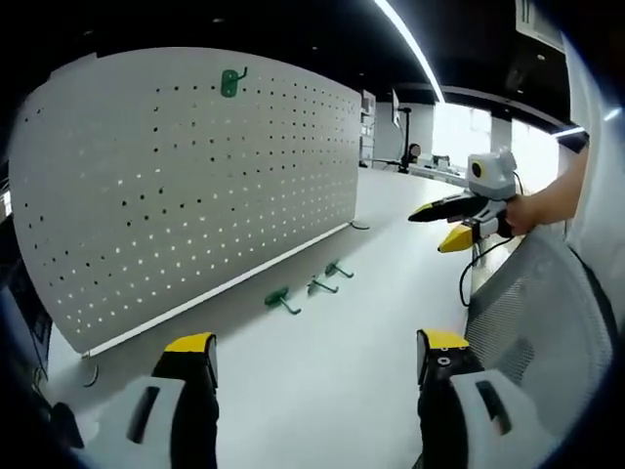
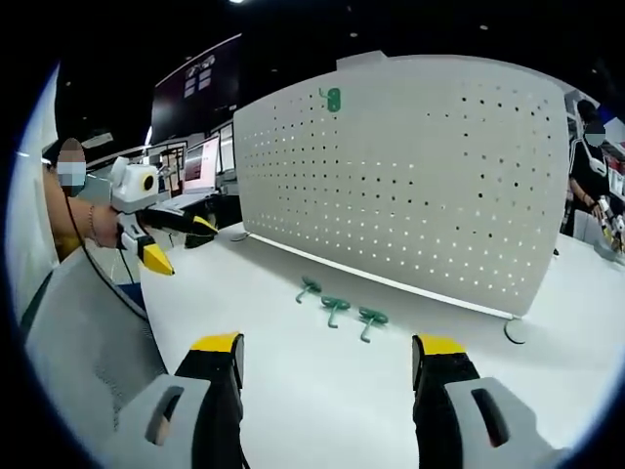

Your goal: Insert the hook assembly into the mounting plate slot until the hook locks in place.

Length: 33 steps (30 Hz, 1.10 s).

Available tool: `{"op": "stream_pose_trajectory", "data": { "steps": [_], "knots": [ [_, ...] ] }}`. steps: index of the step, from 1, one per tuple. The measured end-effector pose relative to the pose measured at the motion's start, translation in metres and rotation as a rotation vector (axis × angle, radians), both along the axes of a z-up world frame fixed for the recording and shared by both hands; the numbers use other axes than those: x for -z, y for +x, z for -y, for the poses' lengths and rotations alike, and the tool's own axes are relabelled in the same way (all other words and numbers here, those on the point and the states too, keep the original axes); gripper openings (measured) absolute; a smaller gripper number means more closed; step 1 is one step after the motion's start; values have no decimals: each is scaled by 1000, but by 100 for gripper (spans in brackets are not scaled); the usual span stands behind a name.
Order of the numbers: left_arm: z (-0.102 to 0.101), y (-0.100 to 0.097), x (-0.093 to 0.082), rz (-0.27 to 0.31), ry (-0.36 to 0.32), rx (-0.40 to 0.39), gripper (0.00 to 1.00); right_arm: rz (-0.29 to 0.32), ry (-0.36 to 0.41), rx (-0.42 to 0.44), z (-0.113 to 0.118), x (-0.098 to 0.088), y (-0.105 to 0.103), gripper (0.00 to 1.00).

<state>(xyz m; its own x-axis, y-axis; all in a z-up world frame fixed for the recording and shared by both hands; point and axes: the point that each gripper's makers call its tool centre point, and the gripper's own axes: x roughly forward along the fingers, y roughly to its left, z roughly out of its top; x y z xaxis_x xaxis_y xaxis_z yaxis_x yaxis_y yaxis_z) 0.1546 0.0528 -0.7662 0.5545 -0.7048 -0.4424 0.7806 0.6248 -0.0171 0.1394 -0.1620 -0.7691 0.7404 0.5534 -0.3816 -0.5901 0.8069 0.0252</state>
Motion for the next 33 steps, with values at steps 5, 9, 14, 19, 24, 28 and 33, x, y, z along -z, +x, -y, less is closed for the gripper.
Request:
{"op": "stream_pose_trajectory", "data": {
  "steps": [5,9,14,19,24,28,33],
  "knots": [
    [5,12,0,11,29,41,86,-1,-3,-2,0,0,0,68],
    [9,18,3,0,55,75,86,5,-7,-6,-1,0,-1,68],
    [13,22,9,-4,110,143,86,6,-7,-6,-1,0,0,68],
    [15,30,13,-9,148,187,86,0,-11,-3,-1,1,-1,68],
    [18,33,21,-27,183,239,86,-4,-16,-8,-1,2,-1,68],
    [19,33,30,-40,230,292,86,-10,-21,-8,-1,4,-2,67],
    [21,35,37,-49,268,330,86,-17,-27,-23,-5,6,-4,67]
  ]
}}
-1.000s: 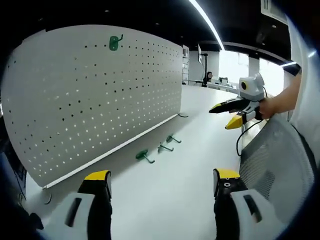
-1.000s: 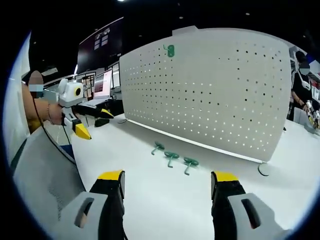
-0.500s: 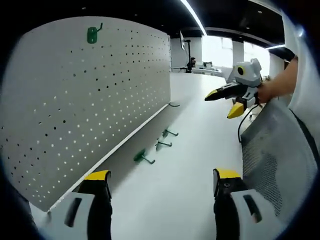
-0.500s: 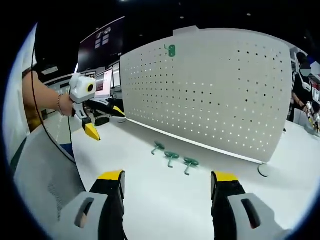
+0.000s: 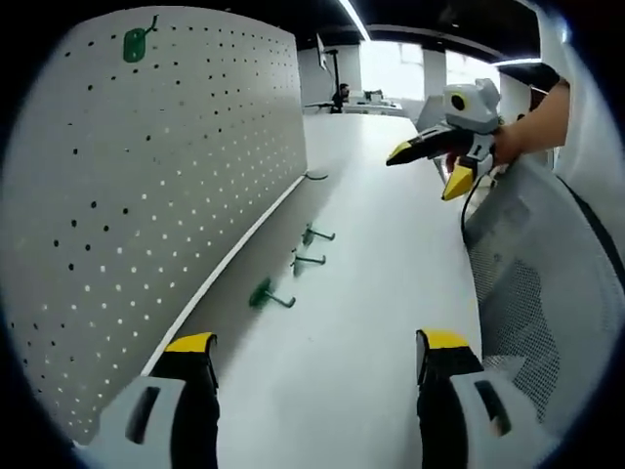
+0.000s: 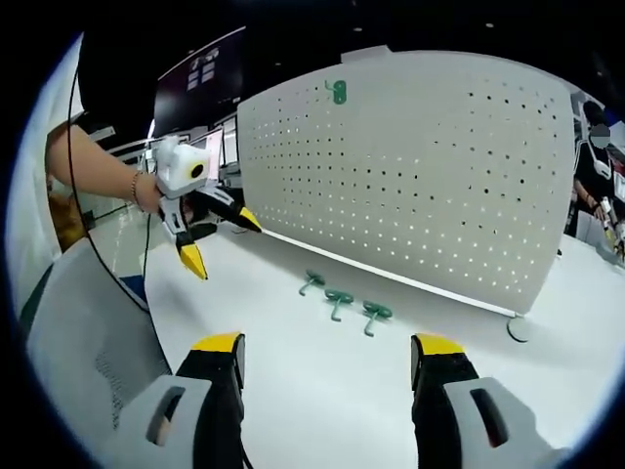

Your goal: Insert the hook assembly into the mounting plate slot until the hook locks in place.

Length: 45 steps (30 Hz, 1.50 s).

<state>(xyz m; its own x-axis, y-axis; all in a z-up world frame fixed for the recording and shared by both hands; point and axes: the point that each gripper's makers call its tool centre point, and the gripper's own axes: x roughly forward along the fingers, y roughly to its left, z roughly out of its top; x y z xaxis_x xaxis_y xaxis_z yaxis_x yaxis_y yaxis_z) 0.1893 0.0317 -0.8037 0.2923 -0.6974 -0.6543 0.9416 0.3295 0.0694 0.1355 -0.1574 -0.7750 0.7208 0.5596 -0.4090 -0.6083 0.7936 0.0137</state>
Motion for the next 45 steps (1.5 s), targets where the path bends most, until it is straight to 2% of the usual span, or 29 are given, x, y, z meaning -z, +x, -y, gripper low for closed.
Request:
{"op": "stream_pose_trajectory", "data": {
  "steps": [4,10,19,25,30,45],
  "knots": [
    [1,0,7,-3,47,47,86,-1,2,3,0,0,1,67],
    [10,5,17,-37,94,88,86,-11,1,12,3,3,0,67],
    [21,13,30,-30,184,178,87,-28,-2,30,7,7,1,67],
    [27,22,33,-36,215,215,87,-35,4,48,10,8,1,67],
    [32,31,38,-19,258,266,86,-42,2,45,10,10,1,67],
    [41,50,57,-32,361,374,86,-50,-26,32,9,14,-1,68]
  ]
}}
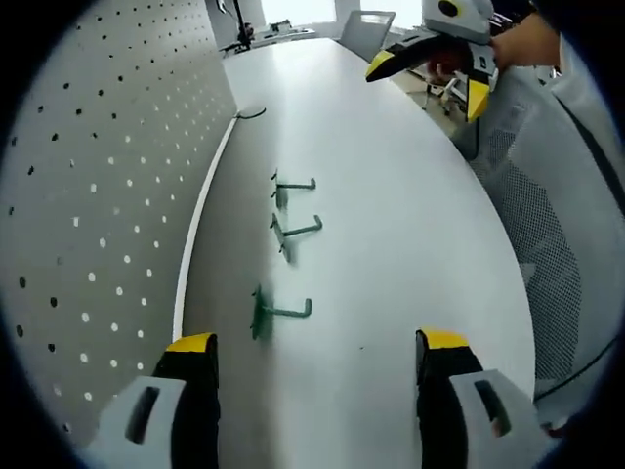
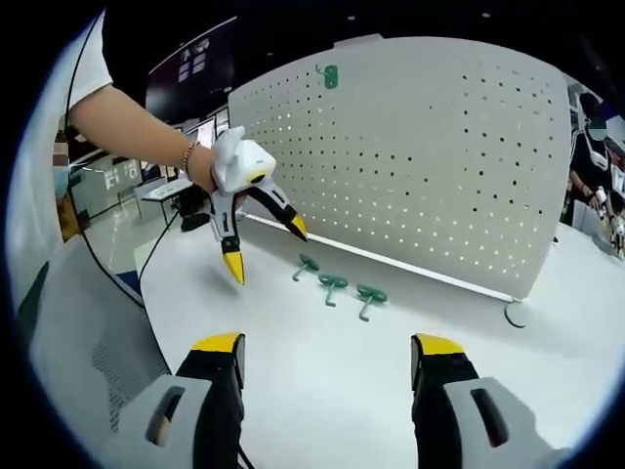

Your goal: Insert the hook assembly into the mounting plate slot until the hook locks in place.

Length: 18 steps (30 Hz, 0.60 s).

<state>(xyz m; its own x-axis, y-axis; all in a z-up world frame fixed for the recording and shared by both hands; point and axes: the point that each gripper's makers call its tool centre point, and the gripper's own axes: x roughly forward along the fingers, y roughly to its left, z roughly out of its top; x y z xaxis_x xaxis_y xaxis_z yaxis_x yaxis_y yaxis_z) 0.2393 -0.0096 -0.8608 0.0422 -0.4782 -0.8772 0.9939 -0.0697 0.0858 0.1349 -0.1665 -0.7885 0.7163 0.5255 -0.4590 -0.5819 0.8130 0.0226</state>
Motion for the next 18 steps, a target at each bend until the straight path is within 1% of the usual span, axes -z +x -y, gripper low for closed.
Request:
{"op": "stream_pose_trajectory", "data": {
  "steps": [8,12,18],
  "knots": [
    [6,6,6,-19,26,38,87,-1,4,9,1,1,0,70],
    [5,9,10,-23,49,64,88,-5,20,11,0,0,-1,72],
    [4,11,16,-39,69,83,88,-7,10,1,-2,2,-1,74]
  ]
}}
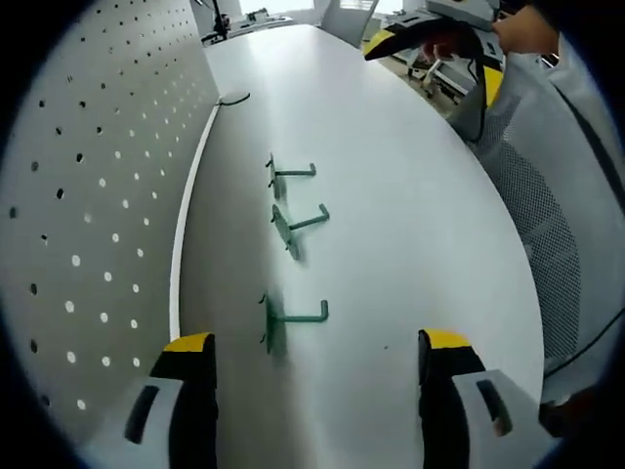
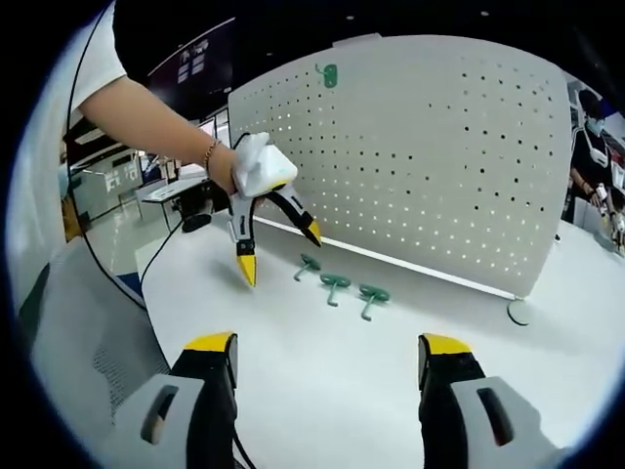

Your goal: Insert the hook assembly into the mounting plate slot until the hook locks in place.

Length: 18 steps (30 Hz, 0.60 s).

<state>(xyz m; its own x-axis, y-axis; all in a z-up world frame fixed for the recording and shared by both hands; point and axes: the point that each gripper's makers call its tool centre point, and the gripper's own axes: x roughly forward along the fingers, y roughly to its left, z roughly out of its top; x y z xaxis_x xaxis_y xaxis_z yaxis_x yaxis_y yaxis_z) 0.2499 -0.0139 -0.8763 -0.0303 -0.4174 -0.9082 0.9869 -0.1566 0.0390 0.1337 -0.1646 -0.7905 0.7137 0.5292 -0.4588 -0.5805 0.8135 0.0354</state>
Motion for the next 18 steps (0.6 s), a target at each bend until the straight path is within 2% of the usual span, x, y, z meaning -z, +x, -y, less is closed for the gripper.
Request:
{"op": "stream_pose_trajectory", "data": {
  "steps": [13,18],
  "knots": [
    [1,-3,12,-26,40,39,84,-13,0,3,1,2,-1,72],
    [4,-1,12,-36,24,24,84,-10,14,17,3,0,1,70]
  ]
}}
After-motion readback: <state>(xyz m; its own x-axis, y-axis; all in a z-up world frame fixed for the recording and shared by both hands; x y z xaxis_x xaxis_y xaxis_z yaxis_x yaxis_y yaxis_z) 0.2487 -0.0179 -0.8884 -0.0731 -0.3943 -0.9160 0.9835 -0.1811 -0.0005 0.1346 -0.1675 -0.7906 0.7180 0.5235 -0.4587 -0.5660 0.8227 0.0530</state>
